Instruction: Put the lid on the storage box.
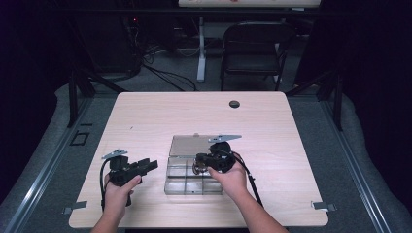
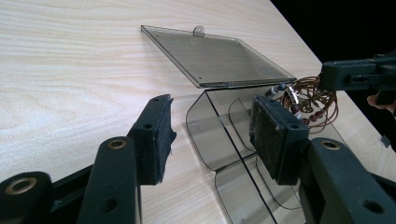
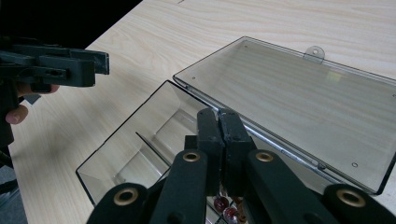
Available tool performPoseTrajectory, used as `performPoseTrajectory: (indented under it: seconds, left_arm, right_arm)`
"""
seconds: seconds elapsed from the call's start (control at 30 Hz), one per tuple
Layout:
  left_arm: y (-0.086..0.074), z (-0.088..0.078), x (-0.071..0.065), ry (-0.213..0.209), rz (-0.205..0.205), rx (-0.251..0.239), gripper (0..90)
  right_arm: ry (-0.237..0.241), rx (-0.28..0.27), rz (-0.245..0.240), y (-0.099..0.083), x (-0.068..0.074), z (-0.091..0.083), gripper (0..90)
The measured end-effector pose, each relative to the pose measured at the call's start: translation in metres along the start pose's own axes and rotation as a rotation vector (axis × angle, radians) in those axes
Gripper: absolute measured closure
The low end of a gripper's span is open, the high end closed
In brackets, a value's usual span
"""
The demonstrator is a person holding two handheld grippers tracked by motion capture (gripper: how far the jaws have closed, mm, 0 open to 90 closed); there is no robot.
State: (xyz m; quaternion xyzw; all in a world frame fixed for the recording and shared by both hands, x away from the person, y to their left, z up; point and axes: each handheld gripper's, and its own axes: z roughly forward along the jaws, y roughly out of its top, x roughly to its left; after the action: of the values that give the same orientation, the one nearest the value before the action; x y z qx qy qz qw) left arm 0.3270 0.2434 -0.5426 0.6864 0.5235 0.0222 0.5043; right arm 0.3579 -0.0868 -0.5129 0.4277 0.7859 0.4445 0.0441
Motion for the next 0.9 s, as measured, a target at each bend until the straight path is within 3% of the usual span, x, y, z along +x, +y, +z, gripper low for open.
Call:
performPoseTrajectory:
  seconds: [0.5, 0.9]
  left_arm:
    - [0.000, 0.000, 0.000, -0.001, 0.003, 0.003, 49.2]
    - [0.000, 0.000, 0.000, -0.002, 0.002, 0.002, 49.2]
  right_arm:
    - [0.019, 0.027, 0.004, -0.002, 0.004, 0.015, 89.0]
    - [0.000, 0.058, -0.015, -0.005, 0.003, 0.032, 89.0]
